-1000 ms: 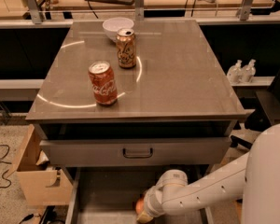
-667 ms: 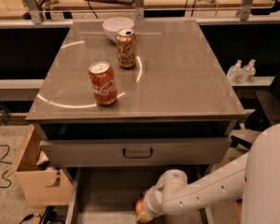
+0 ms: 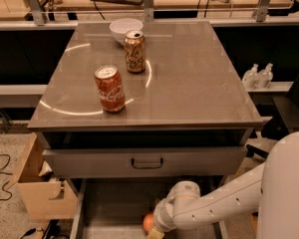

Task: Place orange into middle drawer

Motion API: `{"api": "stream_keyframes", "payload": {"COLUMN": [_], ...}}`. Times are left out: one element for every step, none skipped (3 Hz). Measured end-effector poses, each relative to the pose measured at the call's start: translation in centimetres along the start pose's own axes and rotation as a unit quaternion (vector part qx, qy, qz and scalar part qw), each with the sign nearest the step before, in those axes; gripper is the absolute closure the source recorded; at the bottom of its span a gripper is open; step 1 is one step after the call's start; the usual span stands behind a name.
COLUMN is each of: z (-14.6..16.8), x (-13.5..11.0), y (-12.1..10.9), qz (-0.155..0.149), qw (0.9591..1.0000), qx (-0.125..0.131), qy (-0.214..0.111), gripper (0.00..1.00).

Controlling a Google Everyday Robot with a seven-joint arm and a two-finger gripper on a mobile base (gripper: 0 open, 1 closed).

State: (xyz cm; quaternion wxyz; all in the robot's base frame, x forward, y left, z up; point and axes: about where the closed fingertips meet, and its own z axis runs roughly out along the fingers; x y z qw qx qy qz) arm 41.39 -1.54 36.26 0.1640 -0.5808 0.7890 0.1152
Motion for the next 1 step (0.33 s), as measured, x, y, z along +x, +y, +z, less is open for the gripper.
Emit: {"api": "stream_keyframes", "payload": {"z": [0.0], "x": [0.0], "y": [0.0], "qz": [0.0], "qw": [1.0], "qx": [0.0], "qy": [0.0], "gripper": [0.0]}}
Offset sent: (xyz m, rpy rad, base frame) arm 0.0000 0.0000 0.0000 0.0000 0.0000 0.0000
